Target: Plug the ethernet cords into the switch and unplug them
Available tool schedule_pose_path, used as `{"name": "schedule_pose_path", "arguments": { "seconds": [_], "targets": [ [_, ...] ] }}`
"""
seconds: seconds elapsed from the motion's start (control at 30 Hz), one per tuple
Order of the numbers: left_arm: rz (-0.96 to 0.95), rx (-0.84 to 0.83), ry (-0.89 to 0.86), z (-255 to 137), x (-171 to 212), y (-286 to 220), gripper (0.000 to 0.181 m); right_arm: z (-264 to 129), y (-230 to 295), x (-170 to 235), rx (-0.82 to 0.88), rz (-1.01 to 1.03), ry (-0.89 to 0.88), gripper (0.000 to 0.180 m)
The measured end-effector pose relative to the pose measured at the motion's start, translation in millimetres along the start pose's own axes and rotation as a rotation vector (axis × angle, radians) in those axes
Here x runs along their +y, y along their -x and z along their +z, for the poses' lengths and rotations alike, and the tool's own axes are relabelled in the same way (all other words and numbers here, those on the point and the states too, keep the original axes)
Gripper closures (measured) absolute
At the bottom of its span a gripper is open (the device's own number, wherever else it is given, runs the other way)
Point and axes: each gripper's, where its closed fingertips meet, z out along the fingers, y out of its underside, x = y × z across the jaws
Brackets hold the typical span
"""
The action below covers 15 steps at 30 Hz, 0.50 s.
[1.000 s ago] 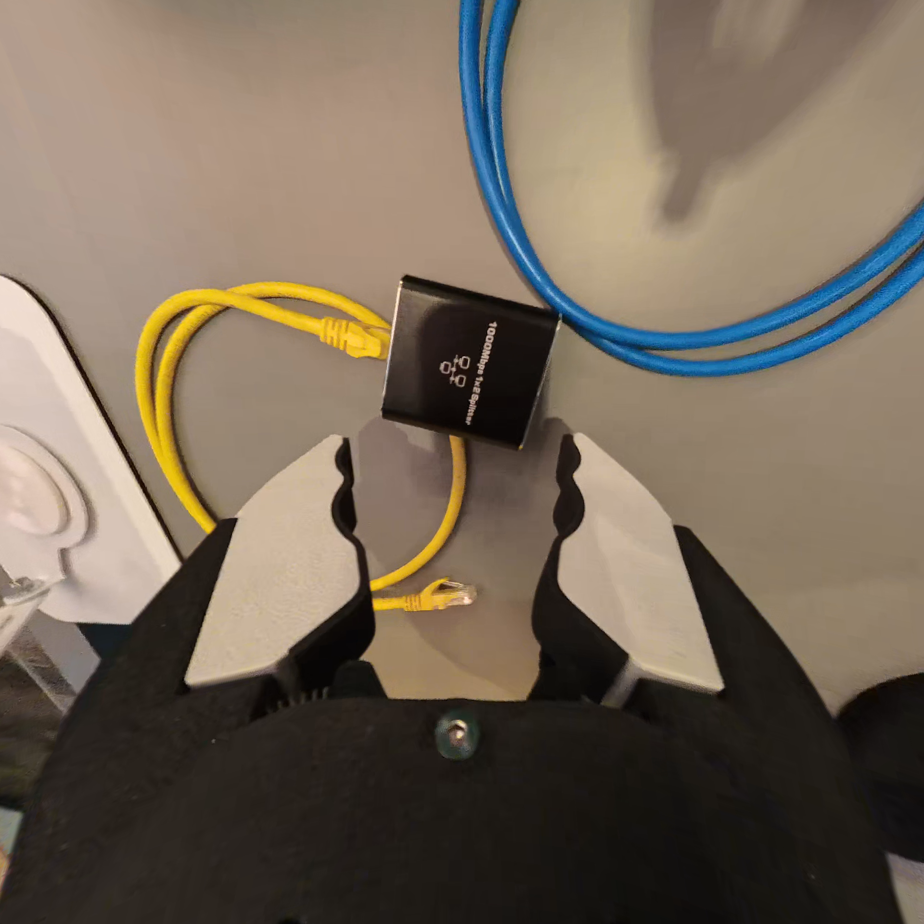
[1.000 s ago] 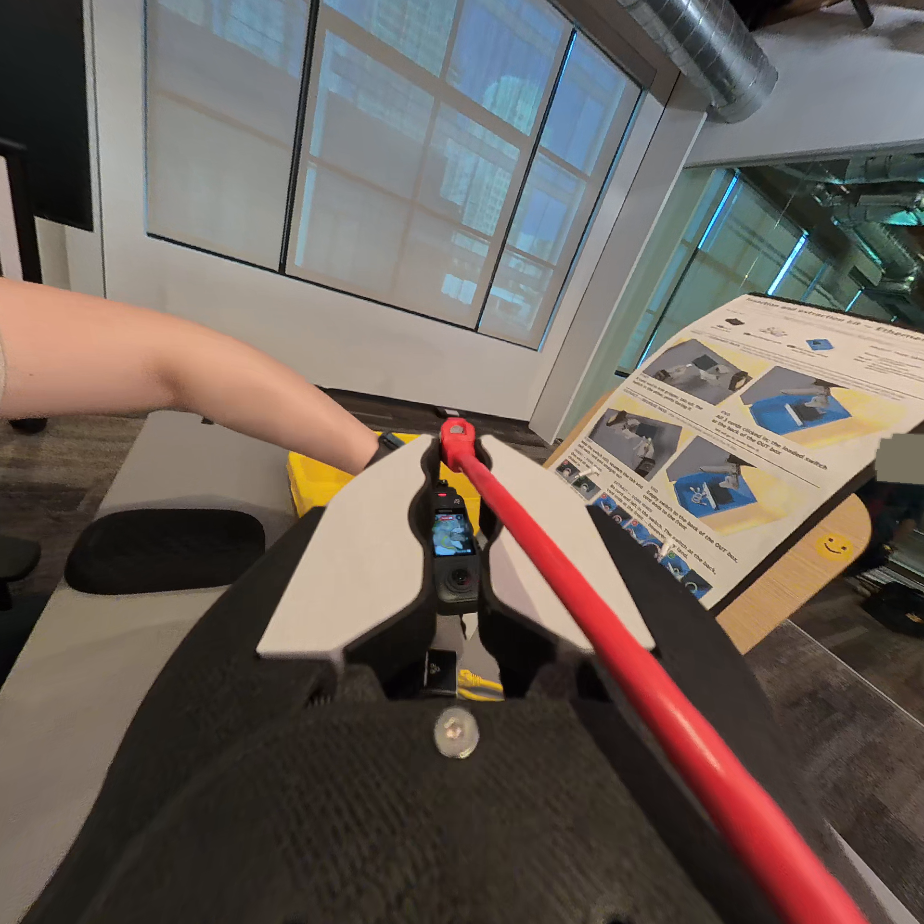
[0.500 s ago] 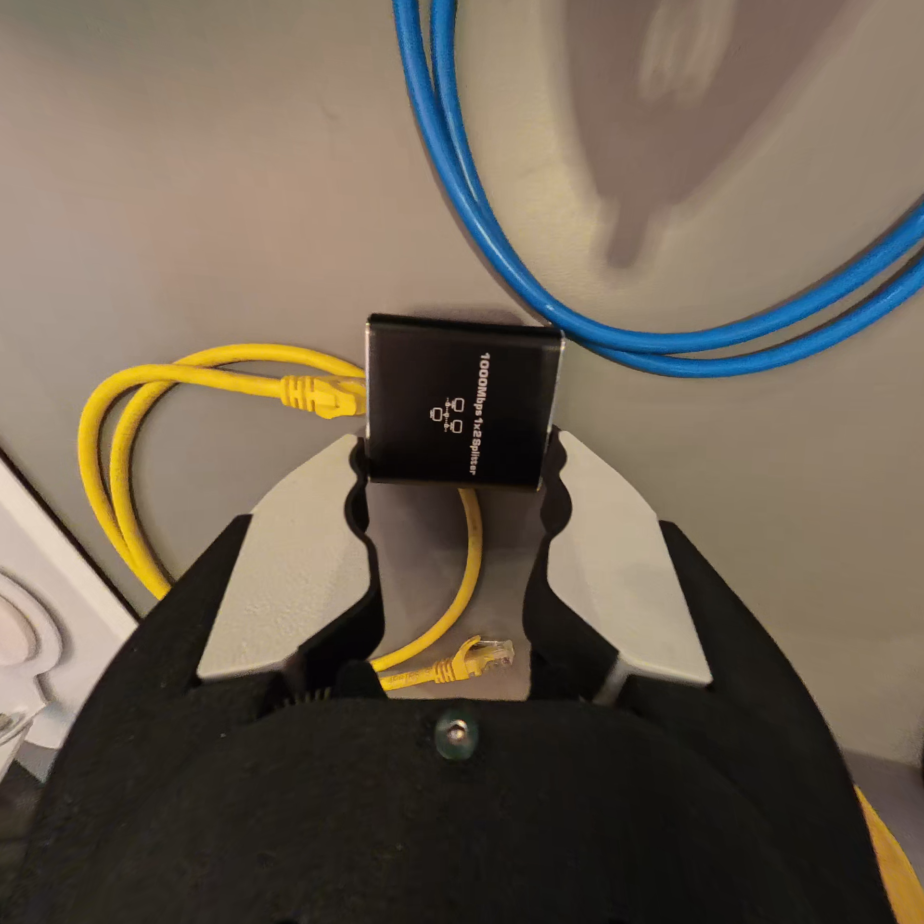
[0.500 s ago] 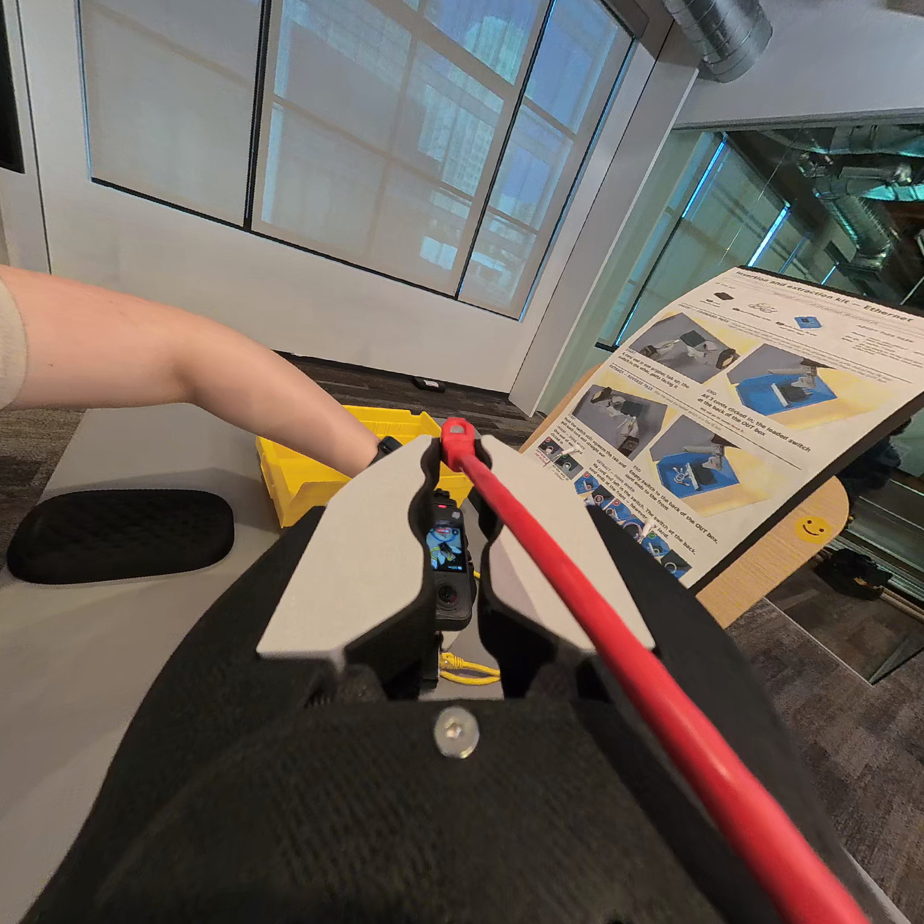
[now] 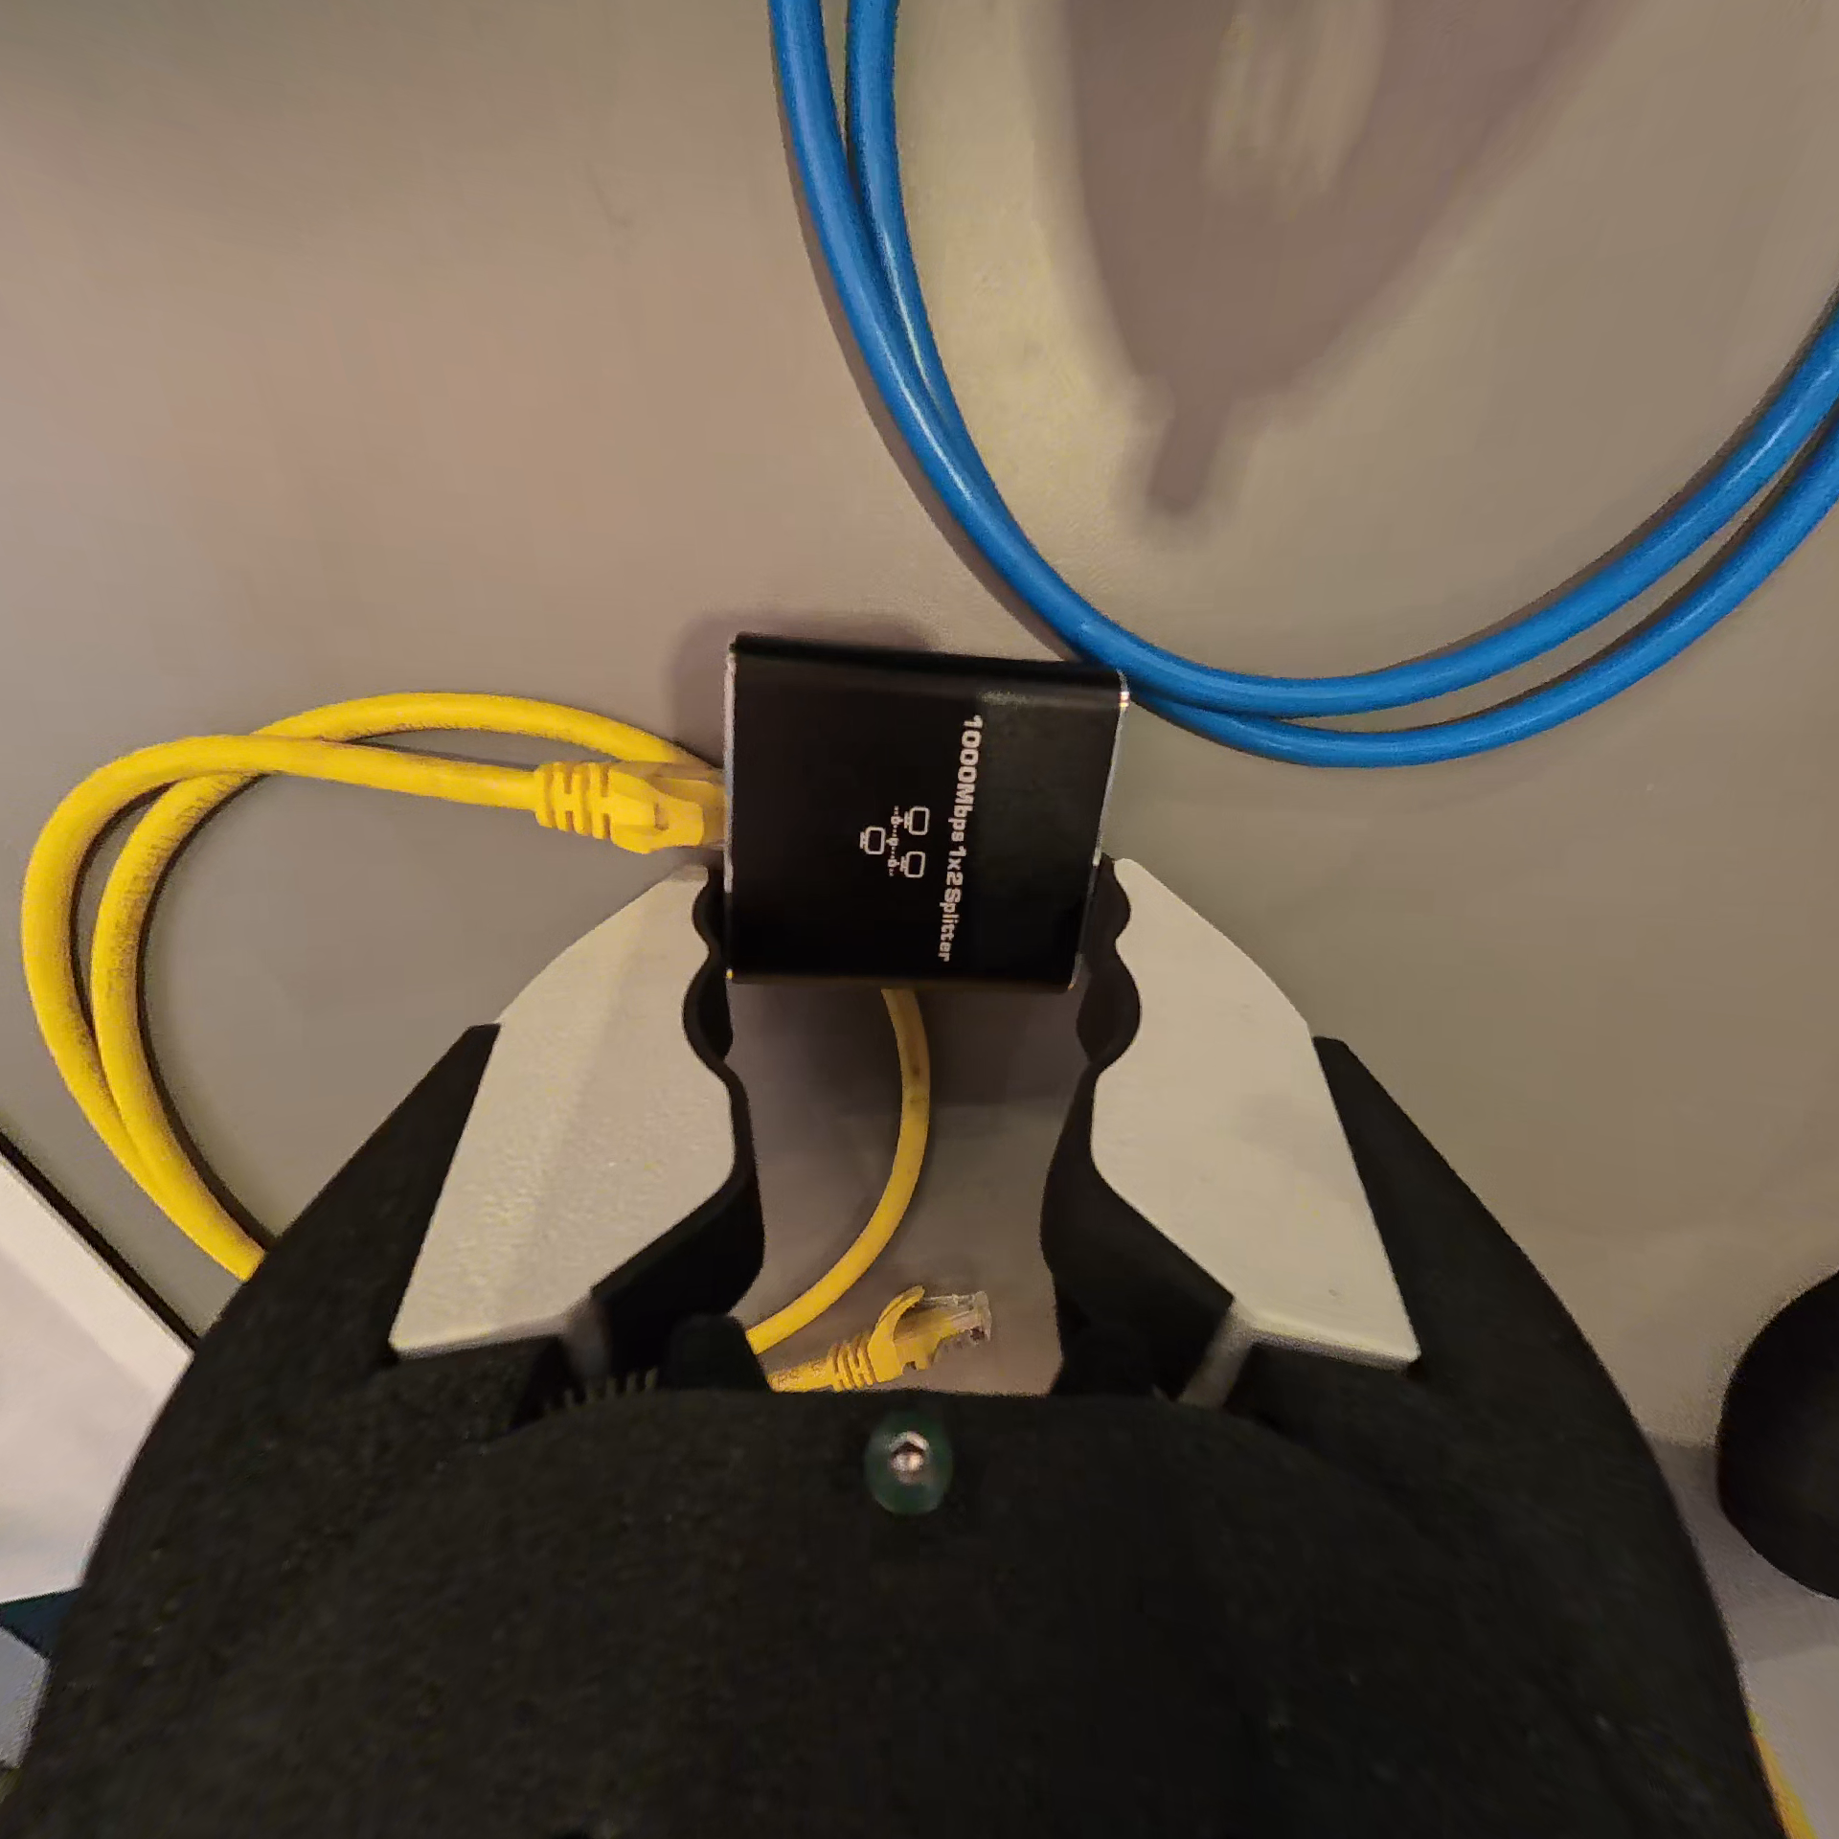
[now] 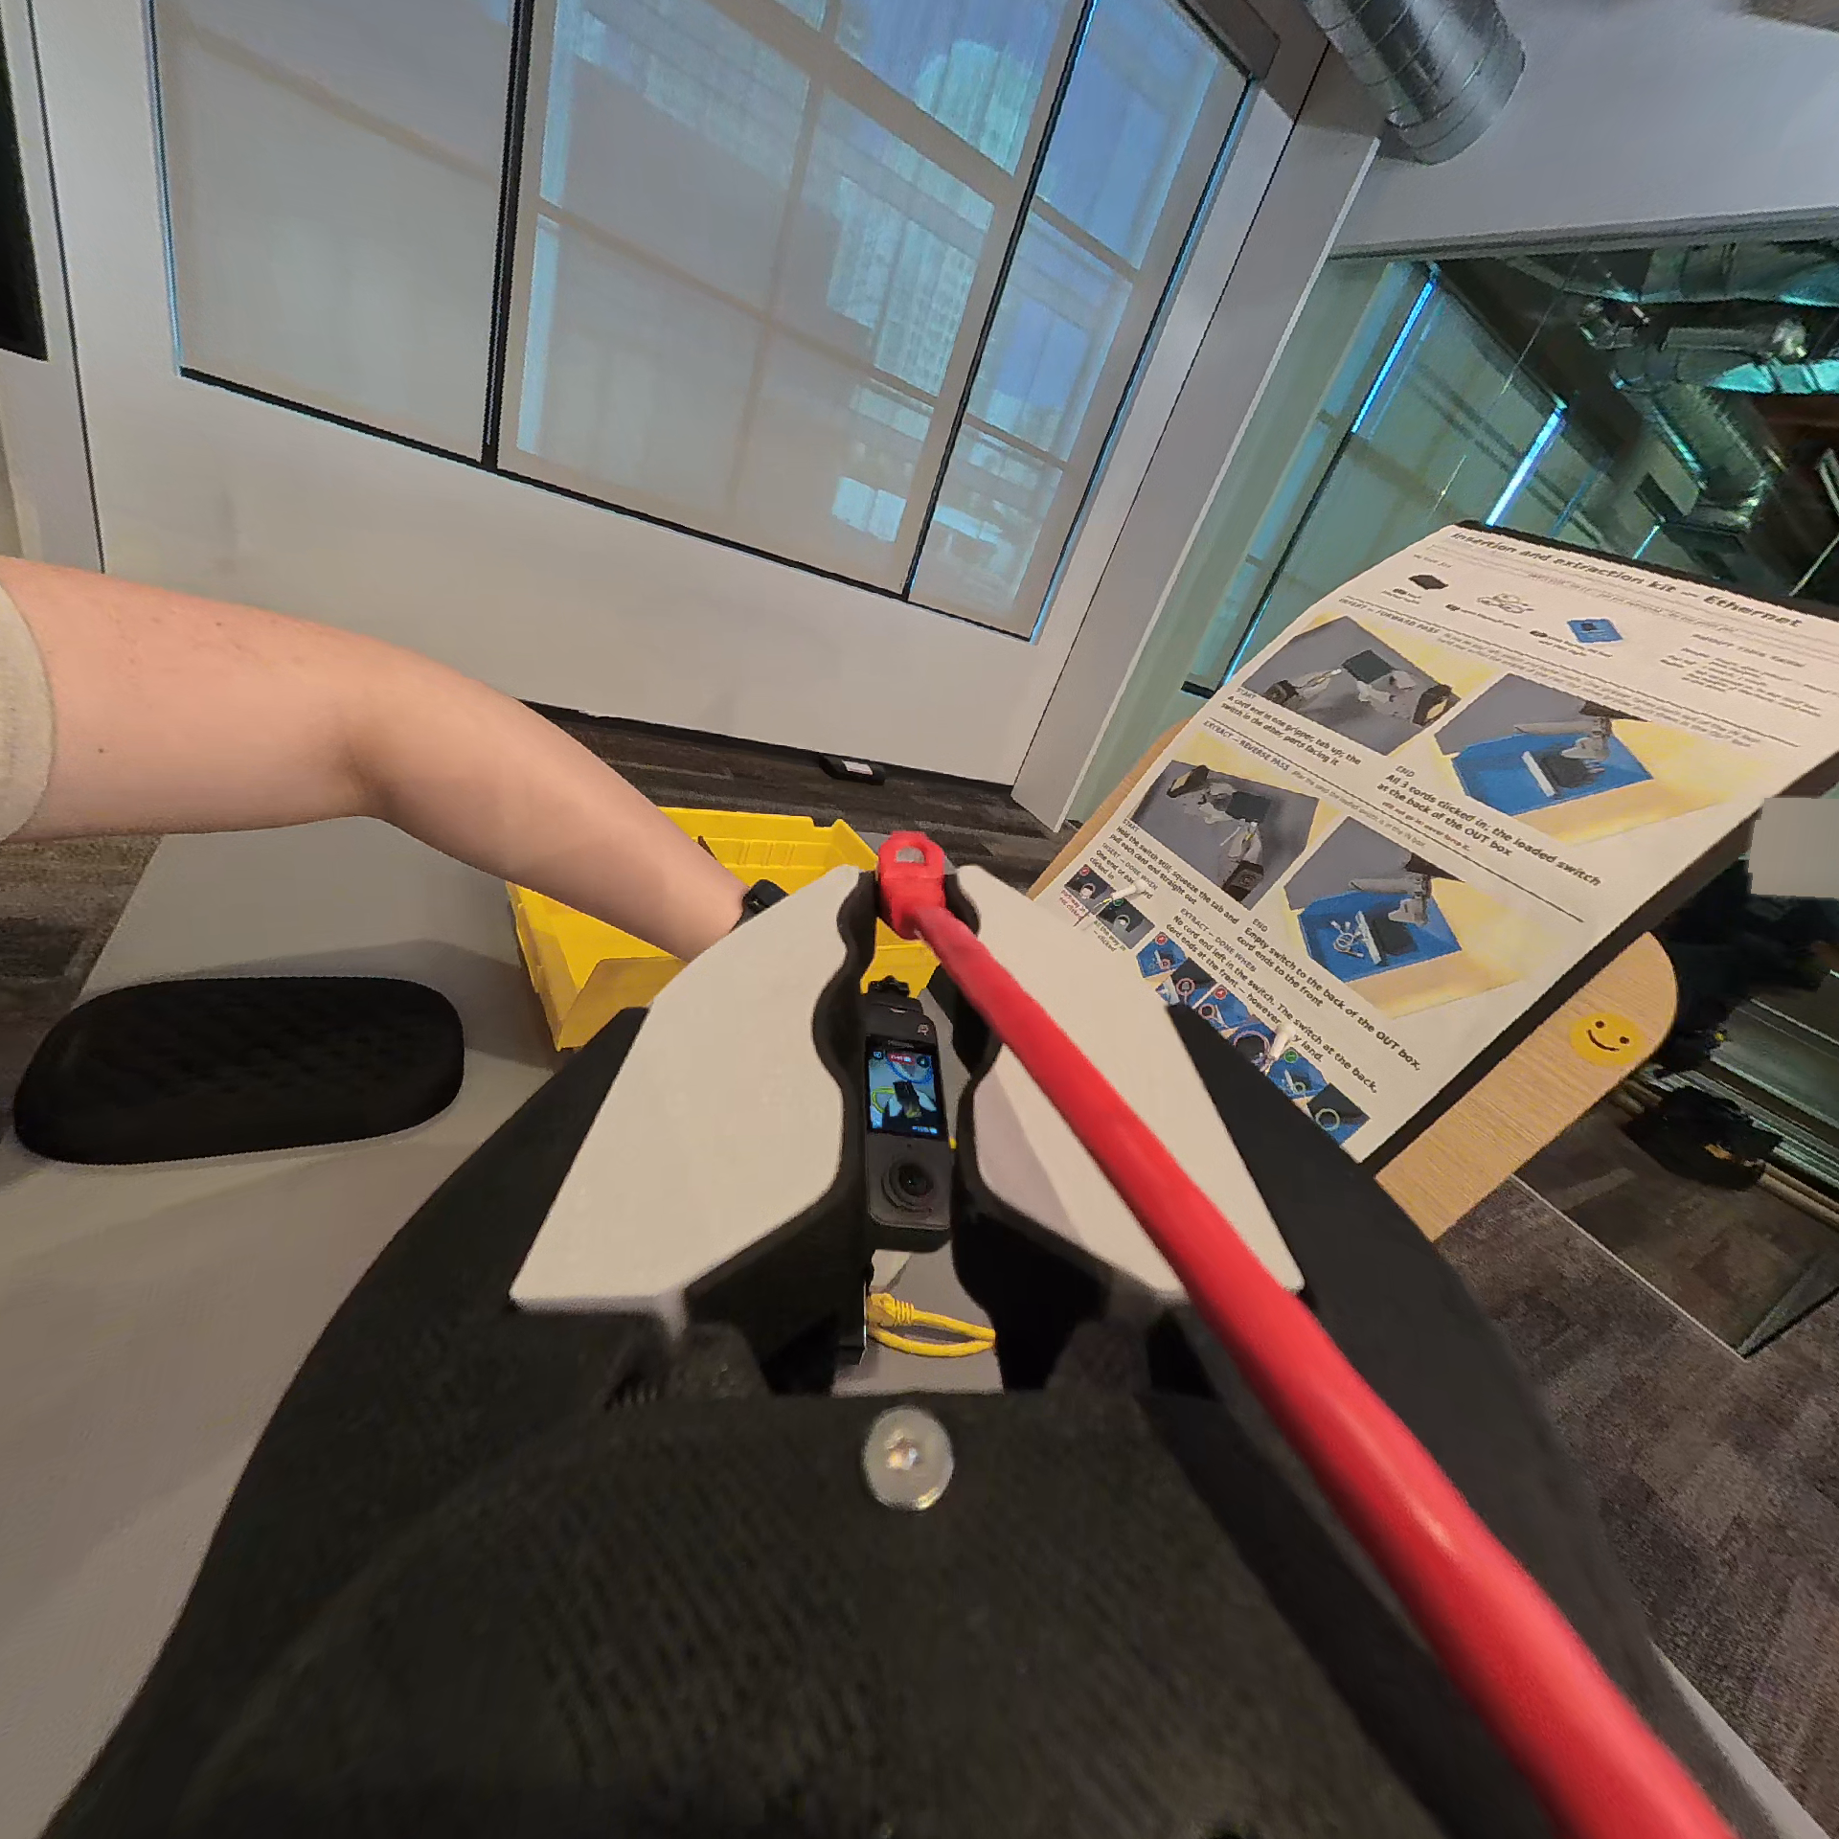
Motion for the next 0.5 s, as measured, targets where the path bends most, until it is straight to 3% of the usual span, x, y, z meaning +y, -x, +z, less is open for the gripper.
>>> {"name": "schedule_pose_path", "arguments": {
  "seconds": [0.5],
  "targets": [
    [-0.025, -0.044, 0.071, -1.0, 0.1, -0.2, 0.113, -13.8, -2.6, -6.3, -0.002, 0.011, -0.046, 0.166]
  ]
}}
